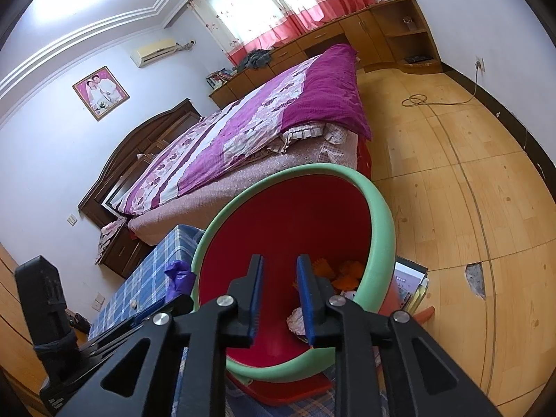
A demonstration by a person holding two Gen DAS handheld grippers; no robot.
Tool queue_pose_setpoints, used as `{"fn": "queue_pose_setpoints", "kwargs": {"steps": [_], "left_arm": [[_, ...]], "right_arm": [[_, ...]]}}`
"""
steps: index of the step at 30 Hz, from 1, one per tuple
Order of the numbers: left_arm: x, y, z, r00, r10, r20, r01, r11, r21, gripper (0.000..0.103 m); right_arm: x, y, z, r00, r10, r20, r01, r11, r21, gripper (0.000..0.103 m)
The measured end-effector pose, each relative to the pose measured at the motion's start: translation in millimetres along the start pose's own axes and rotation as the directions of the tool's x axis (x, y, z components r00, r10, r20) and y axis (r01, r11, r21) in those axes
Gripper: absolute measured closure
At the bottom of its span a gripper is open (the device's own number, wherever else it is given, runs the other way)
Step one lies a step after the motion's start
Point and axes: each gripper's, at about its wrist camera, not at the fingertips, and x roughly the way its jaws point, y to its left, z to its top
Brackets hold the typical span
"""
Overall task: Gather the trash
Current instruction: 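Carry the packet and wooden stick over the red bucket and open both tools, then move both open tools back from the bucket over the peanuts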
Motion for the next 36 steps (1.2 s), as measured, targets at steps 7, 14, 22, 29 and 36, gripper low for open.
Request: {"fn": "queue_pose_setpoints", "kwargs": {"steps": [7,14,22,29,36], "left_arm": [[-3,0,-1,1.000,-0.002,0.000,0.002,1.000,-0.006,0.056],[-22,10,-7,1.000,0.012,0.006,-0.012,0.999,-0.048,0.055],[-58,34,-24,0.998,0.063,0.020,-0.060,0.991,-0.117,0.055],[-95,58,-40,0.992,0.113,0.051,-0.103,0.981,-0.167,0.055],[-127,82,-60,0.981,0.179,0.073,-0.160,0.965,-0.209,0.055]], "right_arm": [[-4,4,-3,1.000,0.009,-0.006,-0.009,1.000,-0.009,0.077],[-9,16,-10,0.999,0.020,-0.026,-0.020,0.999,-0.027,0.062],[-18,41,-25,0.997,0.055,-0.059,-0.059,0.997,-0.055,0.039],[-28,70,-43,0.994,0.081,-0.077,-0.089,0.991,-0.104,0.024],[-37,102,-65,0.989,0.111,-0.103,-0.127,0.978,-0.168,0.020]]}}
